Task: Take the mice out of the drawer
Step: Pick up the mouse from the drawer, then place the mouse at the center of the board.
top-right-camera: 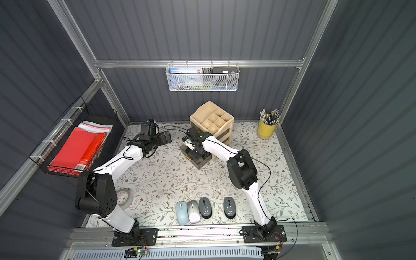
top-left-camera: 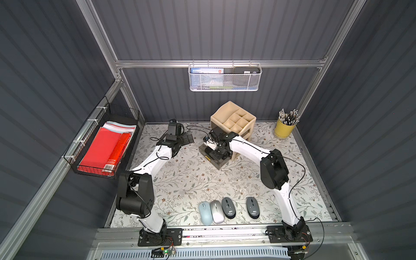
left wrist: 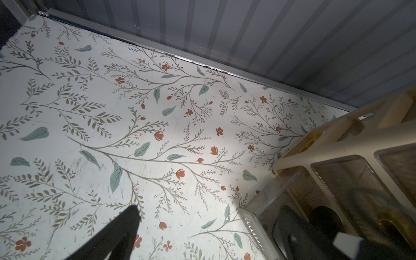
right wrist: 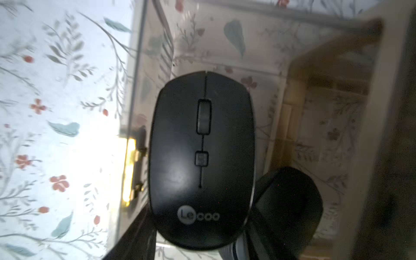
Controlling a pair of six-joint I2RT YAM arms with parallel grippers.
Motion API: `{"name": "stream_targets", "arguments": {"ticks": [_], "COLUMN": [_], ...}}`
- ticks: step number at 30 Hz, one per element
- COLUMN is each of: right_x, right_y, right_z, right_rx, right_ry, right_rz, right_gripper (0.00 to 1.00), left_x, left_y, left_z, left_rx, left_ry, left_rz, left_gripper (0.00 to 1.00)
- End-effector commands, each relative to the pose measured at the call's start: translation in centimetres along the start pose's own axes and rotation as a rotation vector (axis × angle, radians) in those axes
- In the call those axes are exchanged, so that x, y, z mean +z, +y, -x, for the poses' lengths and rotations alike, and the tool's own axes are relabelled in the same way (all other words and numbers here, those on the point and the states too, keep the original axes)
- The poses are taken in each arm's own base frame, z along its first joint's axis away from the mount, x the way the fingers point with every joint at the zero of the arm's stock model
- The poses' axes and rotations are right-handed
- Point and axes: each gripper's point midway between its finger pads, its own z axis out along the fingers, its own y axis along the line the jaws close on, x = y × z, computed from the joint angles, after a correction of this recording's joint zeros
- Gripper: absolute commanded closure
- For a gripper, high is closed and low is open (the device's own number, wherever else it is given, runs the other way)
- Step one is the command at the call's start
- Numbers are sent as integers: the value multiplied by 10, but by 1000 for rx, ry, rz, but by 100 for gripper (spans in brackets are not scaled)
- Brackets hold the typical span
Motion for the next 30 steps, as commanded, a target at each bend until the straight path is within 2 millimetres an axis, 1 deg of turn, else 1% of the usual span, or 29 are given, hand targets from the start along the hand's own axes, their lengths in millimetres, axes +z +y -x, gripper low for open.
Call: {"name": "stream_targets", "arguments": {"ticks": [1, 4, 7, 10, 13, 16, 18, 19, 20, 21, 23, 26, 28, 29, 30], "right_x": [-23, -35, -47, -62, -80, -91, -92, -91, -90, -90, -89, -88, -90, -92, -91], "right_y": [5, 10, 22, 35, 59, 86, 101, 107, 111, 112, 110, 110, 114, 117, 123], "right_z": [20, 25, 21, 7, -16, -50, -82, -102, -121, -137, -173, -217, -237, -241, -245], "right_rx": [33, 35, 26, 37, 62, 120, 186, 228, 280, 332, 481, 672, 765, 797, 812], "right_ry": [-101, -145, -137, -111, -114, -91, -58, -37, -21, -10, 13, 33, 33, 19, 20], "right_rz": [64, 119, 179, 205, 220, 211, 195, 178, 165, 146, 109, 62, 43, 46, 55], "right_gripper": [55, 55, 55, 55, 55, 55, 55, 55, 55, 55, 56, 56, 56, 56, 56], "left_x": [4, 3, 3, 4, 4, 4, 3, 2, 1, -1, -5, -11, -15, -16, -16], "left_y": [2, 2, 3, 3, 4, 6, 6, 5, 4, 3, 1, -3, -6, -6, -6], "left_z": [-2, 0, 0, -1, -2, -2, -2, -1, 0, 2, 5, 12, 16, 15, 15], "left_rx": [27, 29, 29, 30, 28, 25, 25, 25, 26, 26, 25, 21, 20, 22, 23], "left_ry": [15, 12, 13, 15, 19, 22, 20, 18, 16, 11, 1, -23, -35, -36, -36], "left_rz": [-1, -3, -1, 0, 5, 10, 6, 2, -3, -6, -17, -35, -45, -49, -52], "left_gripper": [1, 1, 1, 1, 1, 1, 1, 1, 1, 1, 1, 1, 1, 1, 1]}}
